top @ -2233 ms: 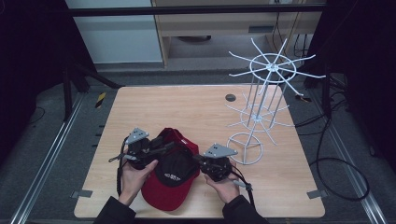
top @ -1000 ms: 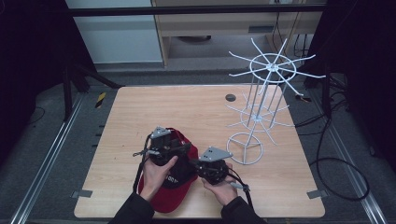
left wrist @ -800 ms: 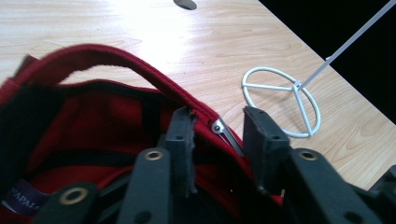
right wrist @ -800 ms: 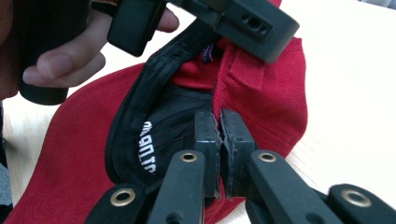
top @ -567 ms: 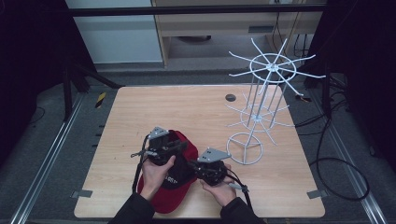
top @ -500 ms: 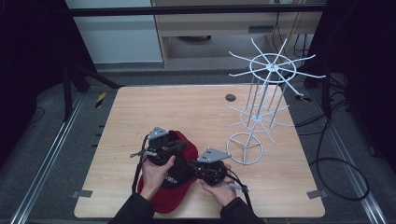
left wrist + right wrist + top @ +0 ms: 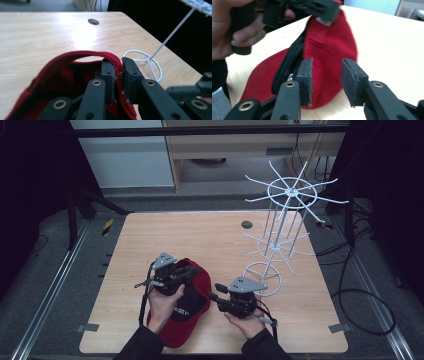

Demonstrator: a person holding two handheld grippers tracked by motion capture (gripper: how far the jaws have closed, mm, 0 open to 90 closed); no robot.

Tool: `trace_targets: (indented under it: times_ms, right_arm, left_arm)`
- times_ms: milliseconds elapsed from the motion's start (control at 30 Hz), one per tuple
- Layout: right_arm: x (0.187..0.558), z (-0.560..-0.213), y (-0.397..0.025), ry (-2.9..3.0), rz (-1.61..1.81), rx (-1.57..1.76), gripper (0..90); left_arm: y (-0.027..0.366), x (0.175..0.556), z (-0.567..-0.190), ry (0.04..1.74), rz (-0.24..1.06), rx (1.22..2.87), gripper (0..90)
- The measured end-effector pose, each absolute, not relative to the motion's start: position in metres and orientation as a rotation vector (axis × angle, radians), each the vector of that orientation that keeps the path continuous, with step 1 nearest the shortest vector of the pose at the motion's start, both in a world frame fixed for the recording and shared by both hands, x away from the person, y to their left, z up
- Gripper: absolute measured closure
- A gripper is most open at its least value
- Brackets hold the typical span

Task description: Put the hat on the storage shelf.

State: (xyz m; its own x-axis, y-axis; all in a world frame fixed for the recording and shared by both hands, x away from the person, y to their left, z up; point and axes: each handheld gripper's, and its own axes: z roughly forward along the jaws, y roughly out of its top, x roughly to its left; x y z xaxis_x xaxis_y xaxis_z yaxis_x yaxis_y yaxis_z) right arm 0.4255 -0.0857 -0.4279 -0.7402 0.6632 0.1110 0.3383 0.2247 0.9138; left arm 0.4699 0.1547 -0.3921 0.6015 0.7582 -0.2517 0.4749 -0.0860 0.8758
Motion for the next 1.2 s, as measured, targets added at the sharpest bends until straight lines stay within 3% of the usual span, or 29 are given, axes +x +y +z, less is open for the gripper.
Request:
trace_targets:
  times_ms: [900, 1100, 1200]
  right_arm:
    - [0.438, -0.439, -0.088, 2.206, 1.614, 0.996, 50.0]
    - [0.441, -0.439, -0.088, 2.205, 1.671, 0.994, 53.5]
    - [0.442, -0.439, -0.089, 2.211, 1.674, 0.999, 60.7]
  left_arm:
    - [0.144, 0.441, -0.333, 0.799, 0.357, 1.705, 80.5]
    - [0.140, 0.435, -0.329, 0.760, 0.344, 1.704, 80.5]
    - [0.138, 0.434, -0.329, 0.746, 0.338, 1.709, 80.5]
